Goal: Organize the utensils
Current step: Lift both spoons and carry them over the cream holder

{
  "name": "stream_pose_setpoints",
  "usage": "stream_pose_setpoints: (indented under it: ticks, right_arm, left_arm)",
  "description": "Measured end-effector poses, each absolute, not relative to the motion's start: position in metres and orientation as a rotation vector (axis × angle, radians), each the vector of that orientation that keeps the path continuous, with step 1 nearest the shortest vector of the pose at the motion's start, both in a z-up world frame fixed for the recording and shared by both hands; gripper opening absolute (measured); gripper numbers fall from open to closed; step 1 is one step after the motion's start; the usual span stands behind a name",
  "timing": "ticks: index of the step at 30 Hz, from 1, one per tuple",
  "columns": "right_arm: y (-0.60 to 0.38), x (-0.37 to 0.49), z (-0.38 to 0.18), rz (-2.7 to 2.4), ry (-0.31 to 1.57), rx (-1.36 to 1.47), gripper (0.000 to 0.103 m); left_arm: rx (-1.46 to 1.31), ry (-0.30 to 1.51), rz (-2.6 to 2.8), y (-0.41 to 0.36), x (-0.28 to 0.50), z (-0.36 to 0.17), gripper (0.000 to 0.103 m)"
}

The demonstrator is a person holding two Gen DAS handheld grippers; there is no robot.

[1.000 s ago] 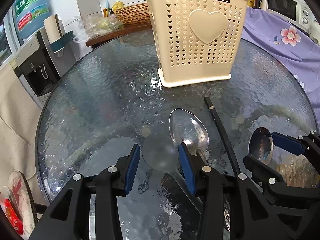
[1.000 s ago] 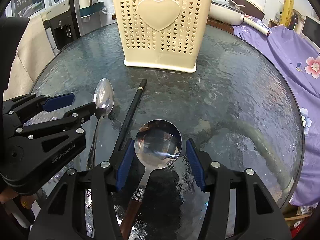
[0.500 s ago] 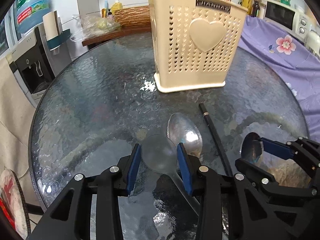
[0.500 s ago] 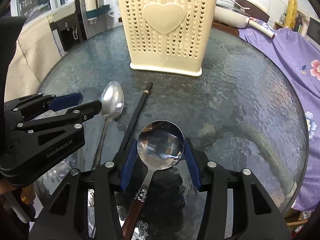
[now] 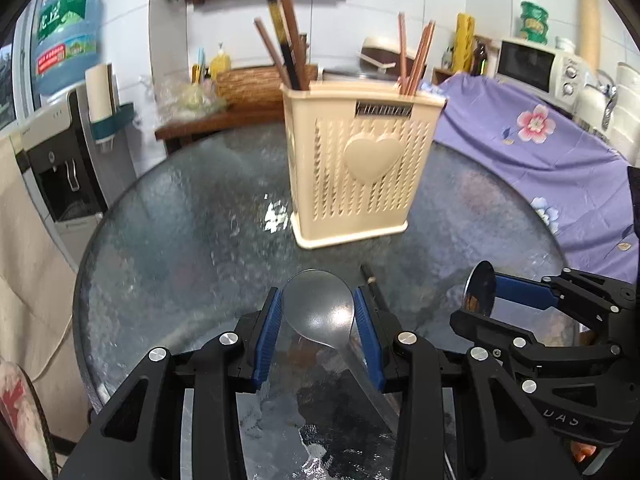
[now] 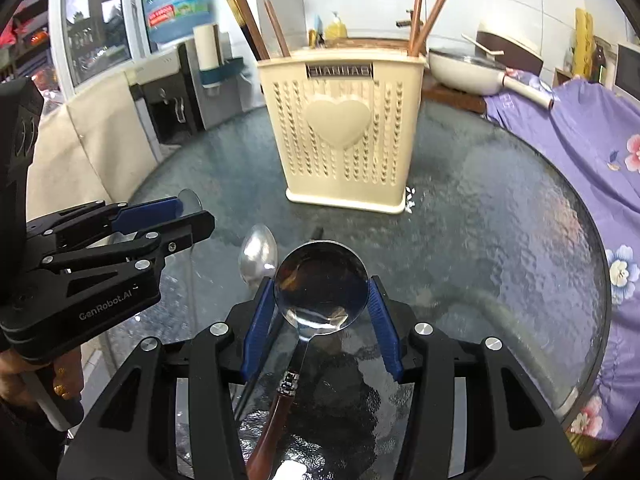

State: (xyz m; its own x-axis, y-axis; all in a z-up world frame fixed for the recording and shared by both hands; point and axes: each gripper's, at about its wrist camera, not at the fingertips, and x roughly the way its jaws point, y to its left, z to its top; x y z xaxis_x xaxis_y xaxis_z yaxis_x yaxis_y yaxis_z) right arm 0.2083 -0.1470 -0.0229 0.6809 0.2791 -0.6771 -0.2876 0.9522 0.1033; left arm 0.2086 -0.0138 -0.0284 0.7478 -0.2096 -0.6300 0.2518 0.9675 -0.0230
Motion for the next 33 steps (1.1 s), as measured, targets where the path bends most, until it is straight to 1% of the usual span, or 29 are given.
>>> stream_pose_setpoints:
  ticks: [11, 33]
  right_arm:
    - [-0.158, 0.206, -0.005, 0.329, 0.728, 0.003, 0.048]
    - [-0.164, 0.205, 0.042, 0.341, 0.634, -0.045, 0.048]
  left_arm:
    - [0.076, 0.584, -0.287, -0.015, 0.196, -0.002, 0.036]
    - [0.095, 0.506, -0.307, -0.016, 0.193, 0.036, 0.036]
